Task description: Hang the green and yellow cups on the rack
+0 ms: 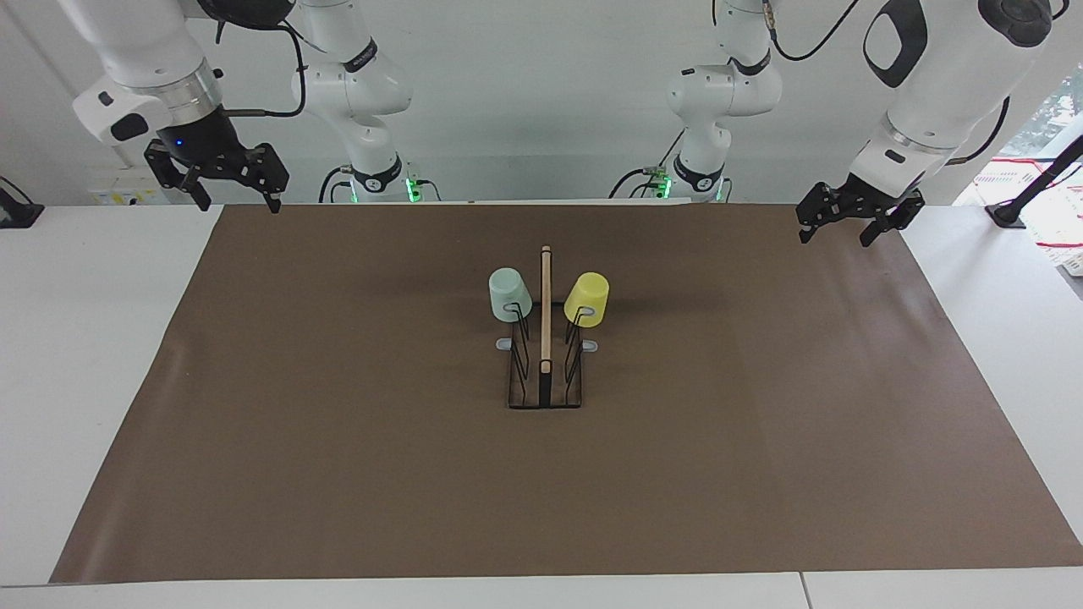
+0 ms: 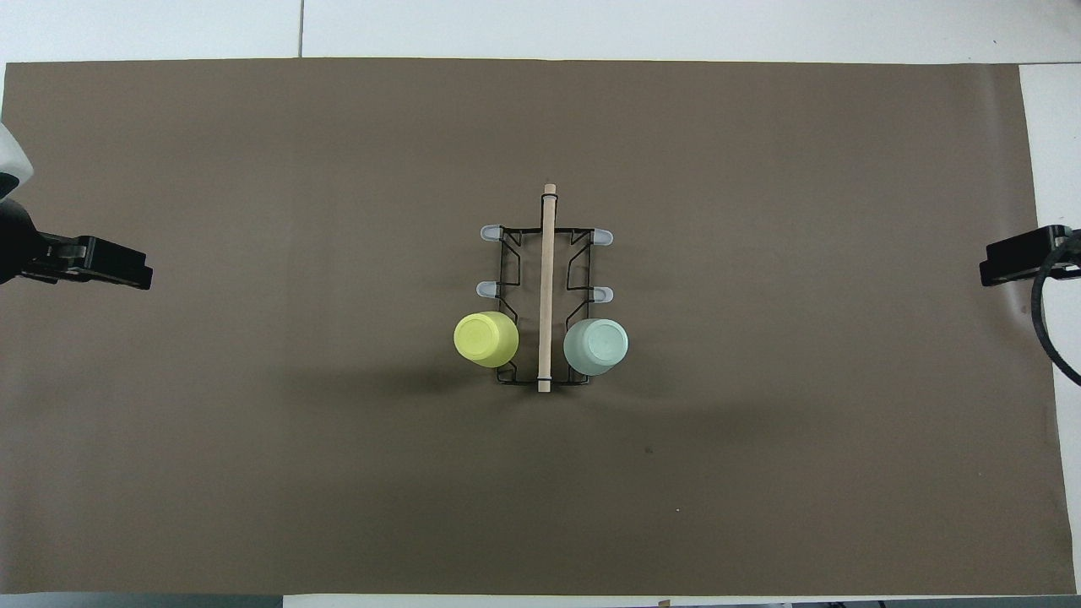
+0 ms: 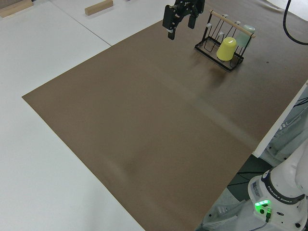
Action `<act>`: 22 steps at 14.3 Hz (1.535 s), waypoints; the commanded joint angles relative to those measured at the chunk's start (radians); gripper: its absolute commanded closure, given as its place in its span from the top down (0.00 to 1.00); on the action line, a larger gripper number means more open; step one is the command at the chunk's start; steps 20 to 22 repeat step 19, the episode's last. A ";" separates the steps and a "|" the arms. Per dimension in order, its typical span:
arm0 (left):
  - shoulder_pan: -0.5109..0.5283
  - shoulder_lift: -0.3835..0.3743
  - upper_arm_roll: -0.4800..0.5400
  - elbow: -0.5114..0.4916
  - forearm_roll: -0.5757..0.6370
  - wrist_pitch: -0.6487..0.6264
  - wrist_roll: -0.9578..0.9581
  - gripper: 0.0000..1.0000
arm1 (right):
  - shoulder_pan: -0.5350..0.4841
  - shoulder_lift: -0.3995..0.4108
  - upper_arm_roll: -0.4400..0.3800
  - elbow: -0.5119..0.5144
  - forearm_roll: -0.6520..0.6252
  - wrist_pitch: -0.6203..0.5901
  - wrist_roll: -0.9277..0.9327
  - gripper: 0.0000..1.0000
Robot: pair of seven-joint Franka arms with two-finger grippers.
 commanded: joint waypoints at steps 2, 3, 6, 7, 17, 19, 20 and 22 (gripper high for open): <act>0.005 0.002 0.002 0.008 -0.008 -0.006 0.011 1.00 | -0.015 -0.015 0.011 -0.024 0.032 0.012 0.031 1.00; 0.005 0.002 0.002 0.008 -0.008 -0.006 0.011 1.00 | -0.015 -0.015 0.011 -0.024 0.032 0.010 0.021 1.00; 0.003 0.002 0.002 0.008 -0.008 -0.006 0.011 1.00 | -0.015 -0.013 0.011 -0.024 0.032 0.013 0.014 1.00; 0.005 0.002 0.002 0.008 -0.008 -0.006 0.011 1.00 | -0.015 -0.013 0.011 -0.024 0.032 0.013 0.014 1.00; 0.005 0.002 0.002 0.008 -0.008 -0.006 0.011 1.00 | -0.015 -0.015 0.011 -0.025 0.068 0.013 0.013 1.00; 0.005 0.002 0.002 0.008 -0.008 -0.006 0.012 1.00 | -0.015 -0.015 0.009 -0.025 0.065 0.015 0.013 1.00; 0.005 0.002 0.002 0.008 -0.008 -0.006 0.012 1.00 | -0.015 -0.015 0.009 -0.025 0.065 0.015 0.013 1.00; 0.005 0.002 0.002 0.008 -0.008 -0.006 0.012 1.00 | -0.015 -0.015 0.009 -0.025 0.065 0.015 0.013 1.00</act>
